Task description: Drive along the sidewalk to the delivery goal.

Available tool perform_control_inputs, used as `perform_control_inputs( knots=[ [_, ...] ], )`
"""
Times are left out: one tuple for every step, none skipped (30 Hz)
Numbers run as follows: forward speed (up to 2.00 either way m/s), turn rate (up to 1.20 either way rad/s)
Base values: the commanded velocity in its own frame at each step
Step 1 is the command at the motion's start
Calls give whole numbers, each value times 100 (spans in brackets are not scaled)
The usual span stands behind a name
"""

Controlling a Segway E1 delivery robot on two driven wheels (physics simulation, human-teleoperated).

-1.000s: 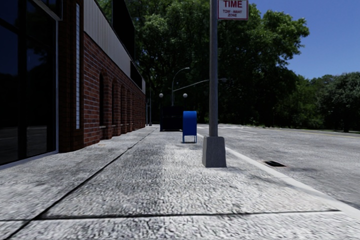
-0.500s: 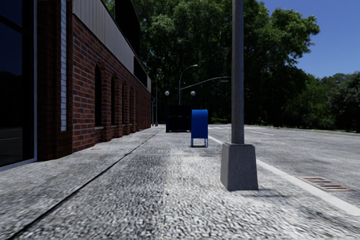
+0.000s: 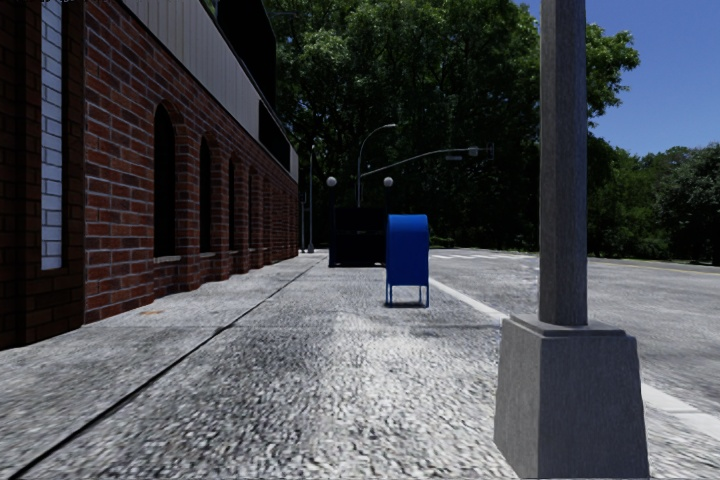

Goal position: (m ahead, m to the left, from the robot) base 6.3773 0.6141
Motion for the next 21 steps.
perform_control_inputs(
  knots=[
    [200, 0],
    [200, 0],
    [200, 0],
    [200, 0],
    [200, 0],
    [200, 0],
    [200, 8],
    [200, 21],
    [200, 21],
    [200, 30],
    [200, 32],
    [200, 33],
    [200, 32],
    [200, 32],
    [200, 22],
    [200, 0],
    [200, 0],
    [200, 0],
    [200, 0],
    [200, 0],
    [200, 0]
  ],
)
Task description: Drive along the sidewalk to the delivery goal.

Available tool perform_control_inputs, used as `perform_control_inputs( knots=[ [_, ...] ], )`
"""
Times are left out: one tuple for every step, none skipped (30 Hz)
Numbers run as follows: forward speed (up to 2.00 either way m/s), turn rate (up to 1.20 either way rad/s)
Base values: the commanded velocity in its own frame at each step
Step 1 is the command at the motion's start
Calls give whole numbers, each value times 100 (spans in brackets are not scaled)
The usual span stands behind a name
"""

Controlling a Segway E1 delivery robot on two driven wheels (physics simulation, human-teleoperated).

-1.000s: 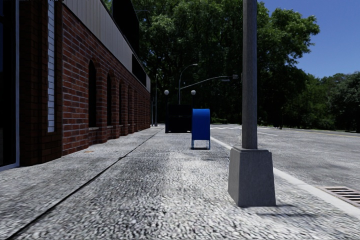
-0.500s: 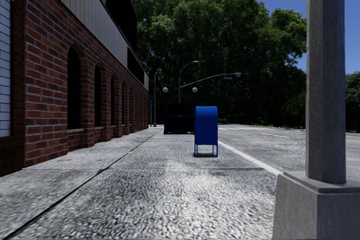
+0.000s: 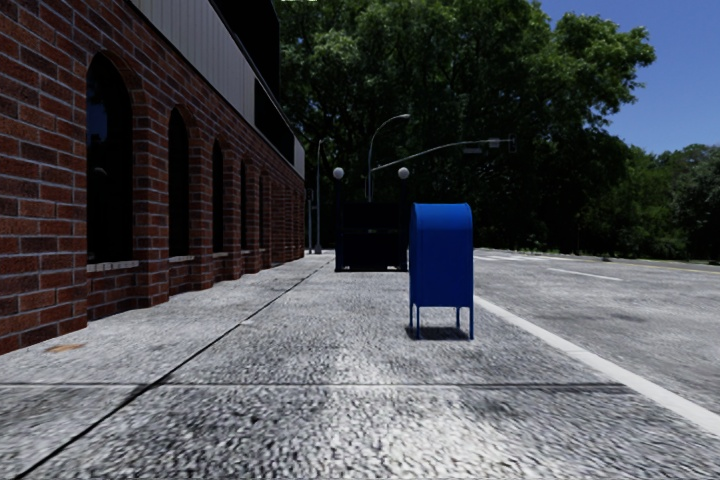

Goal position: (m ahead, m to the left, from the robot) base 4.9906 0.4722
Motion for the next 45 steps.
perform_control_inputs(
  knots=[
    [200, 0],
    [200, 0],
    [200, 0],
    [200, 0],
    [200, 0],
    [200, 0],
    [200, 0],
    [200, 0],
    [200, 0],
    [200, 0],
    [200, 0],
    [200, 0],
    [200, 0],
    [200, 0],
    [200, 0],
    [200, 0],
    [200, 0],
    [200, 0],
    [200, 0],
    [200, 0],
    [200, 0],
    [200, 0],
    [200, 0],
    [200, 0],
    [200, 0],
    [200, 0],
    [200, 0],
    [200, 0],
    [200, 0],
    [200, 0],
    [200, 0],
    [200, 0],
    [200, 0],
    [200, 0],
    [200, 0],
    [200, 0],
    [200, 0],
    [200, 0],
    [200, 0],
    [200, 0],
    [200, 0],
    [200, 0],
    [190, 0],
    [170, 0],
    [143, 0]
  ],
)
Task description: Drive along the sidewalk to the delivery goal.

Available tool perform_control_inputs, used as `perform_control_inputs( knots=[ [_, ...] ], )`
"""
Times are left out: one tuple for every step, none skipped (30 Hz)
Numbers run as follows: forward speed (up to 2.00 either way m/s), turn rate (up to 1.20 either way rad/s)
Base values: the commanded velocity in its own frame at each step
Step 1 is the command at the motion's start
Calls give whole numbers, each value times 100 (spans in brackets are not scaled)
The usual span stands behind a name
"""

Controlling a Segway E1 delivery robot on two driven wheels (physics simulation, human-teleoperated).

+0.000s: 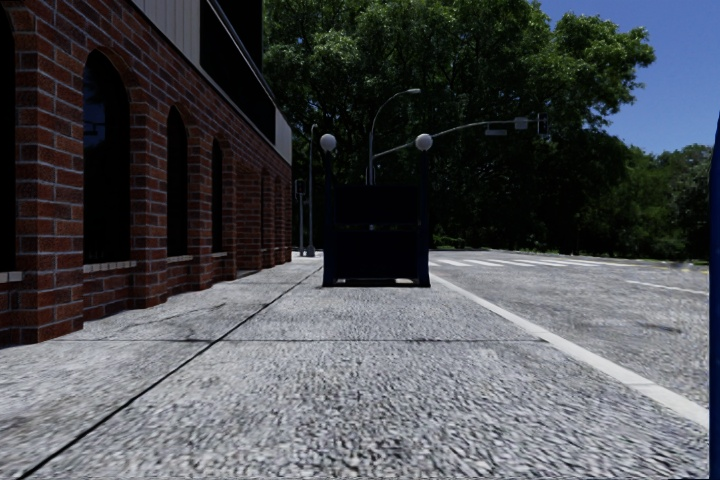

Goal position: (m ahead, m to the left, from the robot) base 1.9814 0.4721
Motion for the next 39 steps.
perform_control_inputs(
  knots=[
    [143, 0],
    [131, 0],
    [122, 0],
    [122, 0],
    [119, 0],
    [118, 0],
    [117, 0],
    [117, 0],
    [116, 0],
    [116, 0],
    [116, 0],
    [116, 0],
    [116, 0],
    [116, 0],
    [116, 0],
    [116, 0],
    [116, 0],
    [116, 0],
    [116, 0],
    [116, 0],
    [119, 0],
    [120, 0],
    [120, 0],
    [121, 0],
    [121, 0],
    [121, 0],
    [121, 0],
    [121, 18],
    [123, 31],
    [123, 31],
    [123, 35],
    [124, 36],
    [125, 38],
    [125, 38],
    [125, 47],
    [125, 51],
    [126, 52],
    [126, 52],
    [126, 52]
  ],
)
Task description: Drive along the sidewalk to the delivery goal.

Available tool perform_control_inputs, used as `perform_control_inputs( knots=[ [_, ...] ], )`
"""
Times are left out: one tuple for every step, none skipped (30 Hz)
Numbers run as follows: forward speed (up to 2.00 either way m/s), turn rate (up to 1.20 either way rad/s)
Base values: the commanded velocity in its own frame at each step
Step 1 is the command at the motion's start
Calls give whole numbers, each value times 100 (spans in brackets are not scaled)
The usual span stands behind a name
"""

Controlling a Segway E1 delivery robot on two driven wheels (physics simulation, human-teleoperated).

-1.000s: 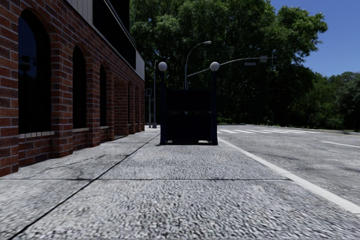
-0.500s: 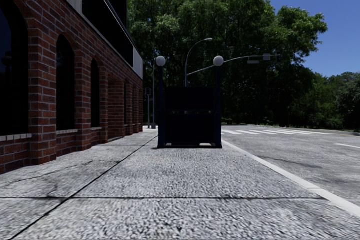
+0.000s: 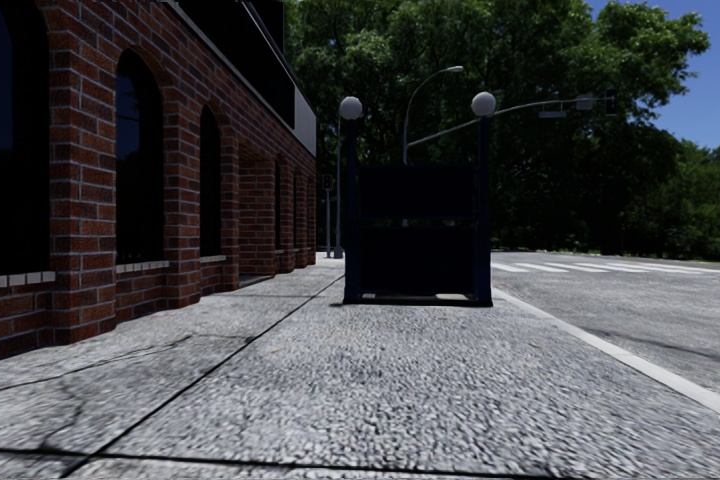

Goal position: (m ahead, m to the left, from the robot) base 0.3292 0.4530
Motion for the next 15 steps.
perform_control_inputs(
  knots=[
    [126, 52],
    [126, 52],
    [126, 52],
    [126, 52],
    [126, 52],
    [126, 52],
    [126, 37],
    [125, 0],
    [125, 0],
    [44, 0],
    [0, 0],
    [0, 0],
    [0, 0],
    [0, 0],
    [0, 0]
  ],
)
